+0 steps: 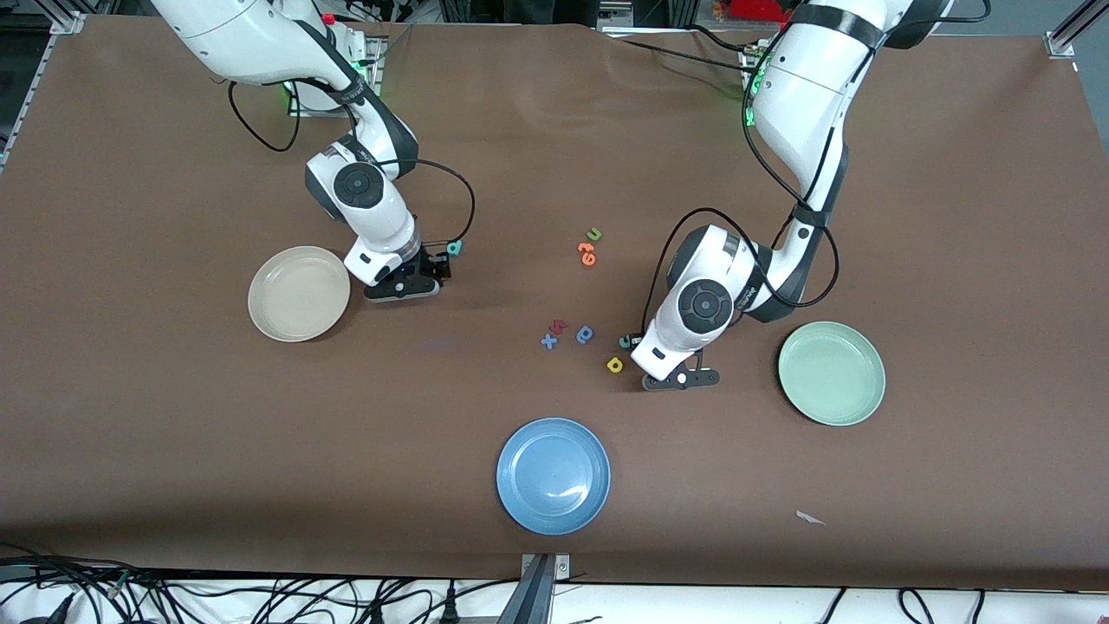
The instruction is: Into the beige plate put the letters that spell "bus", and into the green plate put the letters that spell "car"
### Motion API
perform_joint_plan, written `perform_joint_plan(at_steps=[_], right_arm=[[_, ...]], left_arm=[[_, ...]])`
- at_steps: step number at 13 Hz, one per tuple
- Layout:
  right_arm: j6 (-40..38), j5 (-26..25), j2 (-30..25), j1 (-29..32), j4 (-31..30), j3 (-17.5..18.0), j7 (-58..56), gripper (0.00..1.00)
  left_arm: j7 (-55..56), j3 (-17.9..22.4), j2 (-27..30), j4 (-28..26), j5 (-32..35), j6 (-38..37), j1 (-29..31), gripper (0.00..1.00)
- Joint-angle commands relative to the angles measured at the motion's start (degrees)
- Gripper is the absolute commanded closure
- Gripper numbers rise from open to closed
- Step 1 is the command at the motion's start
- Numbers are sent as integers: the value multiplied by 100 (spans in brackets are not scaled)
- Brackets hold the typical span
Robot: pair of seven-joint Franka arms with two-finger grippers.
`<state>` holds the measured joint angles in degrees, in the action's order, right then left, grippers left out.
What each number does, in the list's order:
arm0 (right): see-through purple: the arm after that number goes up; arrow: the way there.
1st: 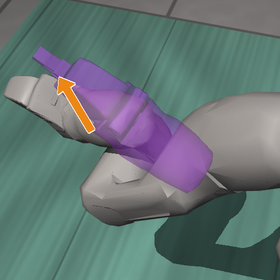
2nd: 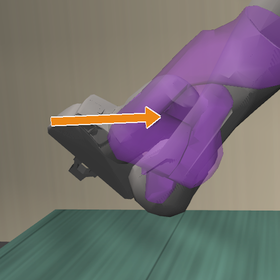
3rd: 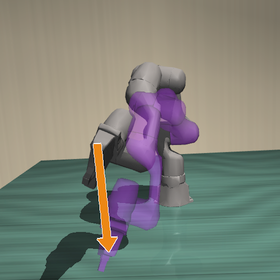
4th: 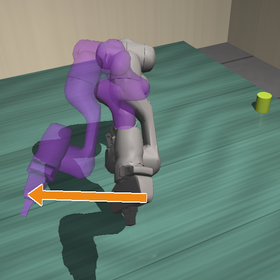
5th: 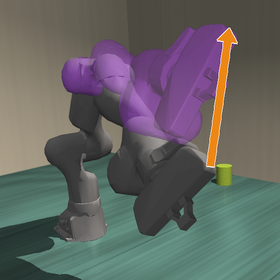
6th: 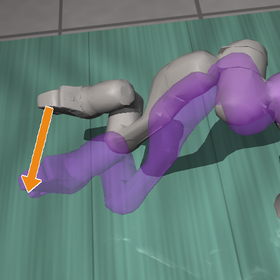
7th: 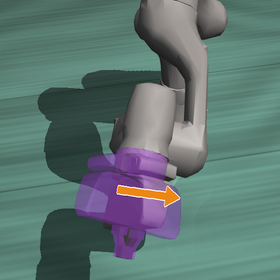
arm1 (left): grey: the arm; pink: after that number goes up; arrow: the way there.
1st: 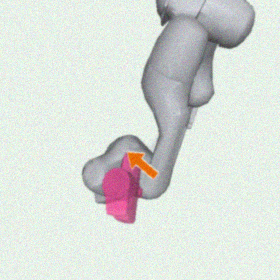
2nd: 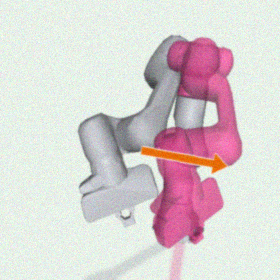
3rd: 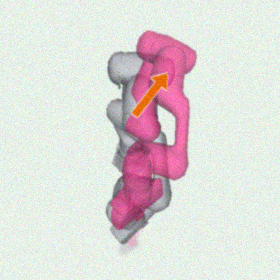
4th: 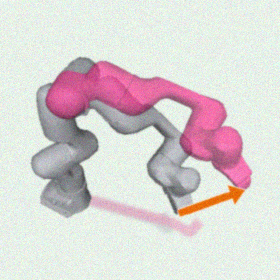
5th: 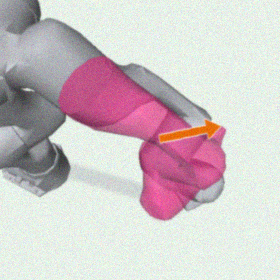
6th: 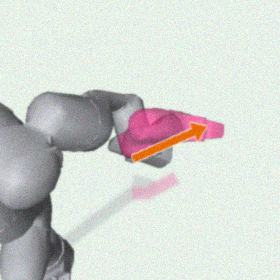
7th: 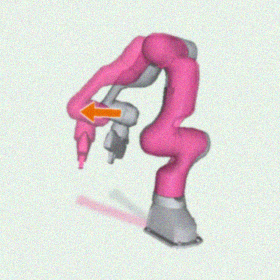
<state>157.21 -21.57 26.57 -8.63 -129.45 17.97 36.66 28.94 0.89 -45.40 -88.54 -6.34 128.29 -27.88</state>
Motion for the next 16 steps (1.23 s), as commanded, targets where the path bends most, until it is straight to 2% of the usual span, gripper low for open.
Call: perform_joint_plan(at_steps=[1,3,5,8,10,13,14,15,16], right_arm=[[108,-155,15,-7,-81,-4,149,35],[108,-216,15,-7,-81,-13,140,35],[108,-269,15,-7,-72,-21,140,42],[108,-278,15,-7,-72,-22,140,46],[108,-339,15,-7,-72,-30,140,55],[108,-366,24,-7,-72,-30,140,72],[108,-375,24,-7,-72,-30,131,79],[108,-401,24,-7,-72,-30,131,87],[108,-401,24,-7,-72,-30,131,88]], left_arm=[[68,16,49,-32,89,38,-7,96],[-19,51,110,3,124,-15,89,100],[-439,43,259,12,133,-155,404,100],[-1798,86,479,170,150,-1014,914,100],[-2914,130,576,179,342,-1410,1344,100],[-4260,122,638,127,1185,-1597,1846,100],[-4639,122,612,109,1414,-1588,1943,93],[-5043,113,612,109,1634,-1588,2031,48],[-5395,113,612,117,1653,-1597,2058,0]])
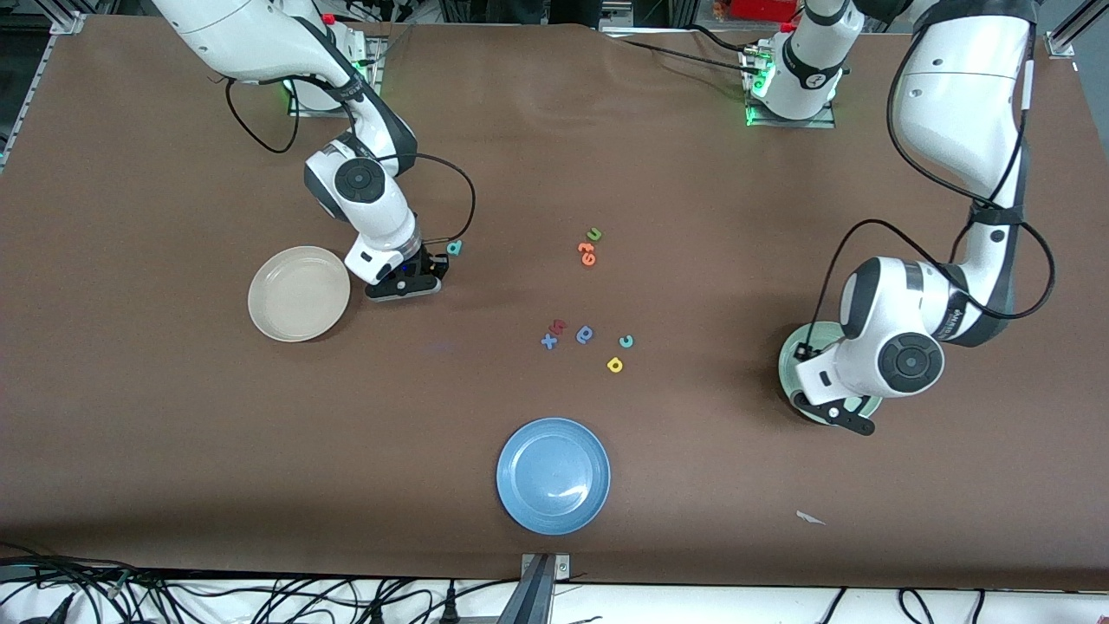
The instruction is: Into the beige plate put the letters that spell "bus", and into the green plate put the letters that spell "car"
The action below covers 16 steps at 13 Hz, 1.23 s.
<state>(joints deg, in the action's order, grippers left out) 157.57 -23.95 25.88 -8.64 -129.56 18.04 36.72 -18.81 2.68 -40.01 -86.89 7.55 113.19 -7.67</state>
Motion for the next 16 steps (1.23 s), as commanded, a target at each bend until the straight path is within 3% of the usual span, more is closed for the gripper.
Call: perform_joint_plan(at_steps=[1,5,8,11,16], right_arm=[[73,-163,84,-6,-61,-37,125,90],[-452,-172,-468,29,-17,-46,-59,91],[-928,-136,-812,186,27,-90,-751,91],[-1148,-110,-1023,730,27,-90,-1787,91],[-1324,-101,-1032,1346,-25,-108,-2696,90]], left_arm=[[-668,-75,89,22,160,-87,63,0],[1118,-118,81,119,-1649,-26,-76,0],[2499,-127,46,58,-1792,376,-769,0],[3915,-119,-25,-92,-1801,1011,-1472,0],[5500,-101,-296,-460,-1556,2354,-2361,0]])
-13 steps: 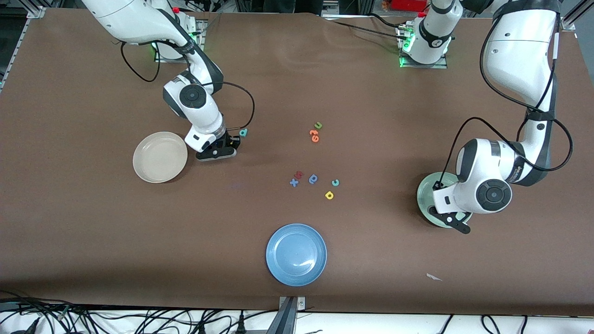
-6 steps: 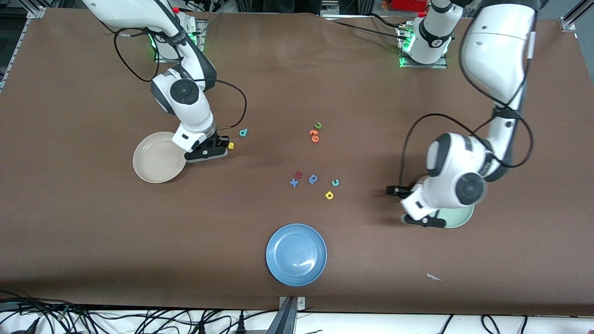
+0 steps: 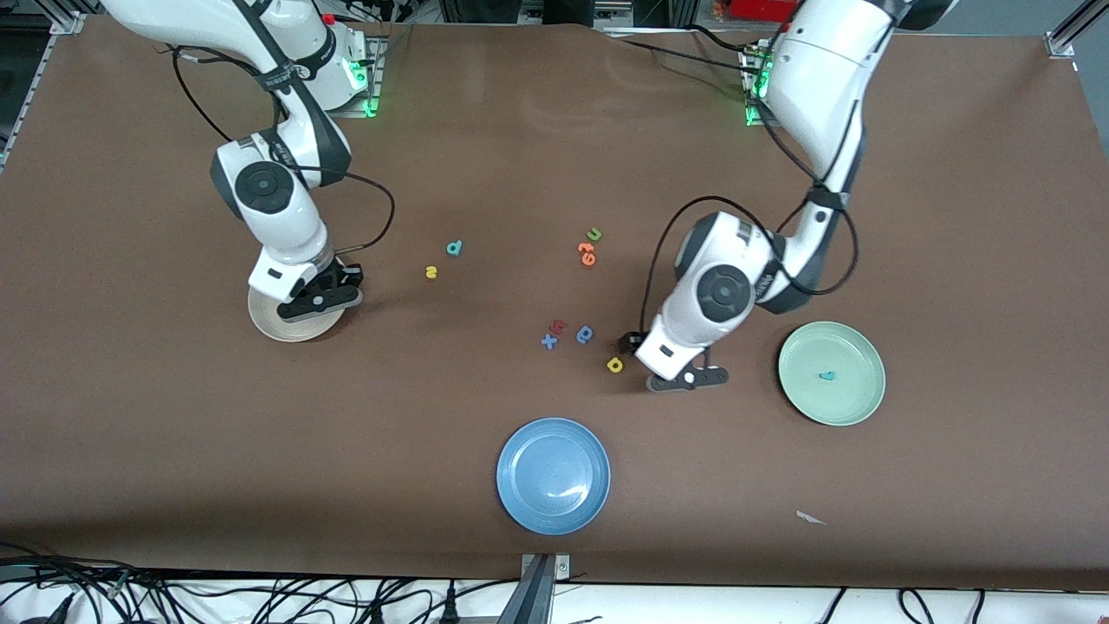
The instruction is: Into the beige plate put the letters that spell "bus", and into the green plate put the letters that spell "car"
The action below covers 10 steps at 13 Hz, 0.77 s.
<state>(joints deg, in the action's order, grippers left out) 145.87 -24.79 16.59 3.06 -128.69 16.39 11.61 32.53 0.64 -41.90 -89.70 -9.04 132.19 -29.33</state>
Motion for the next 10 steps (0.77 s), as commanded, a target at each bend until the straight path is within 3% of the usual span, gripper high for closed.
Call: perform_joint_plan(at_steps=[1,2,4,5,6,7,10], right_arm=[[-286,-17,-104,247,-130,57,-290,89],[-348,-8,-104,352,-138,57,-431,88],[-340,-17,-104,528,-217,40,-651,77],[-331,-17,-95,538,-235,39,-652,61],[-331,-8,-95,538,-235,39,-582,25],[-340,1,-95,538,-235,39,-555,0],[-349,193,-113,538,-226,57,-520,0]], left_arm=[[559,103,-160,-171,261,492,-248,0],[805,103,-204,-171,402,501,-335,0],[1018,103,-248,-171,614,527,-398,3],[1036,94,-248,-180,614,527,-398,7],[1036,94,-248,-180,614,519,-398,12],[1036,94,-248,-180,614,510,-406,20],[1045,103,-275,-171,614,501,-433,43]])
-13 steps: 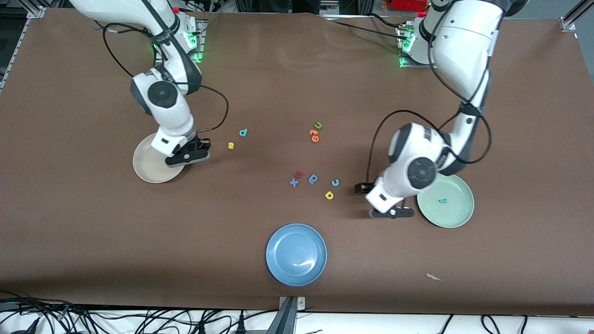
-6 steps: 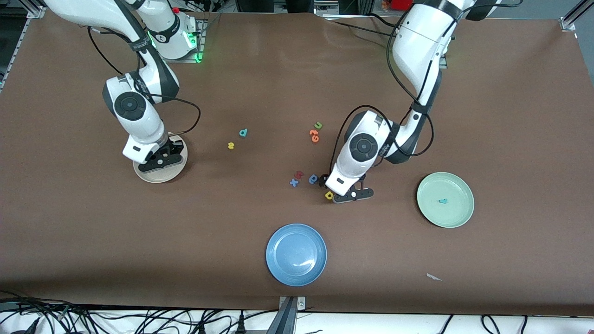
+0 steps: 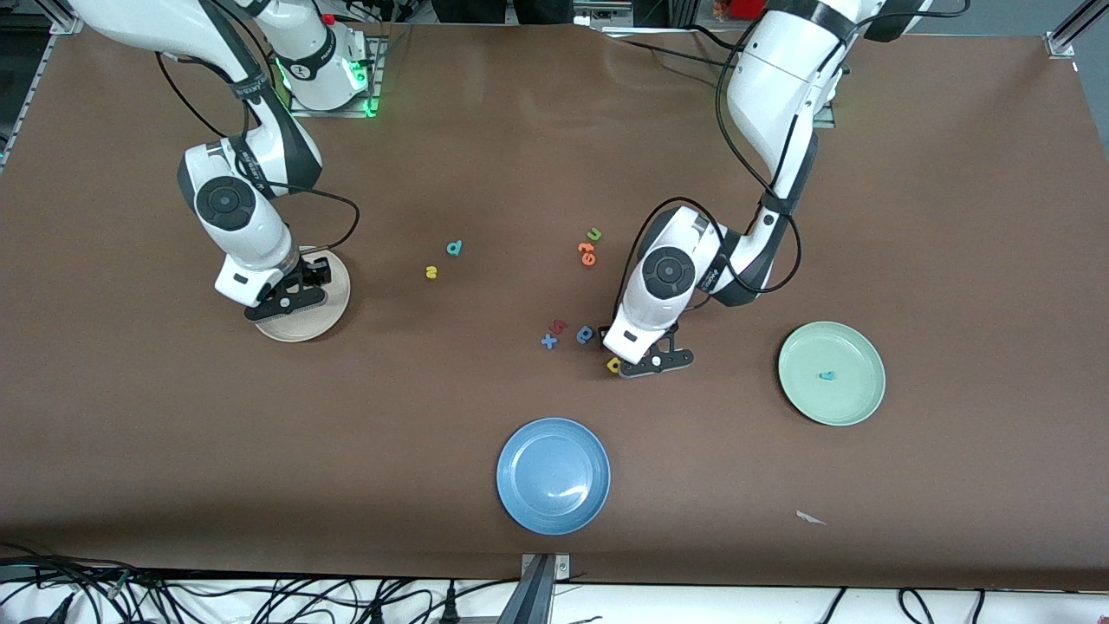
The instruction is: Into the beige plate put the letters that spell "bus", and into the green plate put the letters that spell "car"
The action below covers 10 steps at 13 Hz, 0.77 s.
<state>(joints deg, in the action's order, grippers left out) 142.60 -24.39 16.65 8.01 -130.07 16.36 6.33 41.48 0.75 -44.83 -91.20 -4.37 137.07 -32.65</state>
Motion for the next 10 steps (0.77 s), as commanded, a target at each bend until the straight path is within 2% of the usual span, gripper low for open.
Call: perform_joint_plan(at_steps=[1,3,6,7,10], right_arm=[[-22,232,-118,34,-89,86,87,0],[-30,495,-100,34,-71,409,463,0],[-22,541,5,17,-53,929,1333,0],[4,532,31,-1,-53,1017,1588,0],[206,532,198,-80,-45,1228,2238,0]], left_arm=[[150,92,9,-21,147,13,-110,47],[150,92,9,-21,156,-5,-110,59],[150,92,9,-21,147,-13,-119,79],[159,92,9,-21,156,-13,-119,83],[106,101,26,-12,156,-40,-93,89]])
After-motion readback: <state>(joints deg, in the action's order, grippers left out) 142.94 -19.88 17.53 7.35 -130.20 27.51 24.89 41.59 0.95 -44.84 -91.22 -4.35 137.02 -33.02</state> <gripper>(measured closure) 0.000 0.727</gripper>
